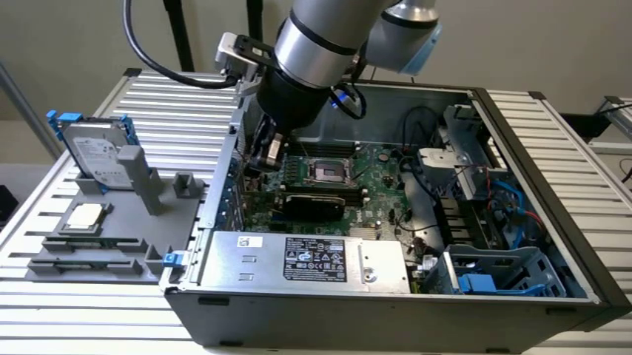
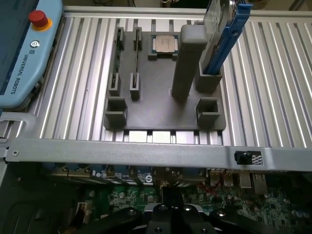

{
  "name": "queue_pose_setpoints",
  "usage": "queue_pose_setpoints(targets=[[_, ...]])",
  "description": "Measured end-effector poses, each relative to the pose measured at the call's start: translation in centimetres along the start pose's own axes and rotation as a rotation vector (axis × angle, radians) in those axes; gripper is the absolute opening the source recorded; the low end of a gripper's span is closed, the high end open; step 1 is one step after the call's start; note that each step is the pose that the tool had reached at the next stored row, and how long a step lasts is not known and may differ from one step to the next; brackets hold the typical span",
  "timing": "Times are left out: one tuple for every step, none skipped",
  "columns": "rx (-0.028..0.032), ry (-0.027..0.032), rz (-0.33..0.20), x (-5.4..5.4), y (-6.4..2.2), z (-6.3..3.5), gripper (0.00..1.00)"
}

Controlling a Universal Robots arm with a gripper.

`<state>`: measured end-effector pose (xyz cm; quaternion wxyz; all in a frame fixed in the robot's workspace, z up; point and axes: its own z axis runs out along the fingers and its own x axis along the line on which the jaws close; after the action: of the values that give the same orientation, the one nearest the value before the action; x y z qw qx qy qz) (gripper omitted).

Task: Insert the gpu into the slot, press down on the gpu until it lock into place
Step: 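Press down on the gpu until it lock into place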

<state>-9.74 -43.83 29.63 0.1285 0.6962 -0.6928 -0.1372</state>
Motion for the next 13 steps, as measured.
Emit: queue_pose_setpoints(targets=[[0.018,0.0001,0.0,0.0,-0.02,-0.01,0.11],[0.036,0.0003,-0.001,0.0,-0.03,-0.01,0.11],[0.0539,0.0005,-0.001,0.0,-0.04,-0.02,0.11],[0.072,0.0007,-0.001,0.0,-0.06,-0.02,0.11],[0.0898,0.001,-0.002,0.0,-0.07,-0.03,0.11],[0.109,0.0011,-0.002,0.0,-0.09,-0.03,0.11],[0.1269,0.0014,-0.003,0.0,-0.11,-0.04,0.11],[0.145,0.0018,-0.004,0.0,-0.13,-0.05,0.11],[0.1629,0.0019,-0.004,0.0,-0.15,-0.06,0.11],[0.1815,0.0023,-0.005,0.0,-0.2,-0.08,0.11],[0.1993,0.0026,-0.005,0.0,-0.26,-0.1,0.11],[0.2175,0.0028,-0.006,0.0,-0.35,-0.14,0.11],[0.2352,0.0031,-0.006,0.0,-0.44,-0.17,0.11]])
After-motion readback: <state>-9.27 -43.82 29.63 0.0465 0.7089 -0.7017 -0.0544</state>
